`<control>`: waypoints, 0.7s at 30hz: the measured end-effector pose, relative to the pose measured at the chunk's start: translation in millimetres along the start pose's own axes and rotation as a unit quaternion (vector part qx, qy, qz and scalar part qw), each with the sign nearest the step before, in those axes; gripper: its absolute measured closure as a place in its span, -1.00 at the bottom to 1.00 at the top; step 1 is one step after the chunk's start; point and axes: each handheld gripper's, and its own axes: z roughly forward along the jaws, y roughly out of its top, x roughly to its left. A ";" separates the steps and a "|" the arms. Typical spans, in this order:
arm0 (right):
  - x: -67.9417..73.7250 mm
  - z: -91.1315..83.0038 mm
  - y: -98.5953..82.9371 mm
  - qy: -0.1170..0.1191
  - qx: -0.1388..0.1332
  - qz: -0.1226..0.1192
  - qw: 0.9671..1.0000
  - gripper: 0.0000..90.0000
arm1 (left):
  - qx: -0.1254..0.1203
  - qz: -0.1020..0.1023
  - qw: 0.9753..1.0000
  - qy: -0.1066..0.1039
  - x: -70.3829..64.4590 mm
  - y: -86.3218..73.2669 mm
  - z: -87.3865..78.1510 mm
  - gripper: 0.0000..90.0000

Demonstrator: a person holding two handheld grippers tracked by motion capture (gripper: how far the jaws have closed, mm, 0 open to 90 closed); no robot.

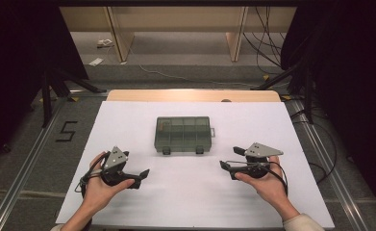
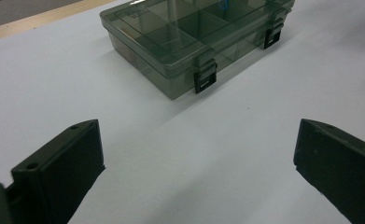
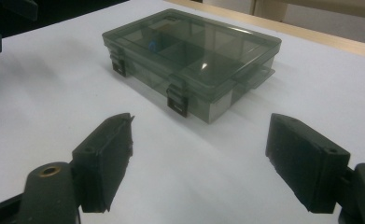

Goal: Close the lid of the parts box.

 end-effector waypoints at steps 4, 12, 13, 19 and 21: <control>0.2 -3.9 -3.0 0.000 0.001 0.000 1.000 -0.48 | 0.000 0.000 1.000 -0.001 1.2 -1.9 -1.9 -0.97; -0.7 -12.6 -9.9 -0.005 0.003 0.003 1.000 -0.48 | 0.001 0.000 1.000 -0.001 2.0 -5.9 -4.8 -0.97; -0.9 -14.2 -11.2 -0.006 0.003 0.004 1.000 -0.48 | 0.002 0.001 1.000 0.000 2.2 -6.3 -5.5 -0.97; -2.0 -21.9 -18.3 -0.008 0.003 0.010 1.000 -0.48 | 0.000 -0.004 1.000 0.001 4.5 -9.1 -10.4 -0.97; -2.4 -23.6 -19.6 -0.009 0.003 0.010 1.000 -0.48 | 0.001 -0.004 1.000 0.001 5.6 -11.4 -11.4 -0.97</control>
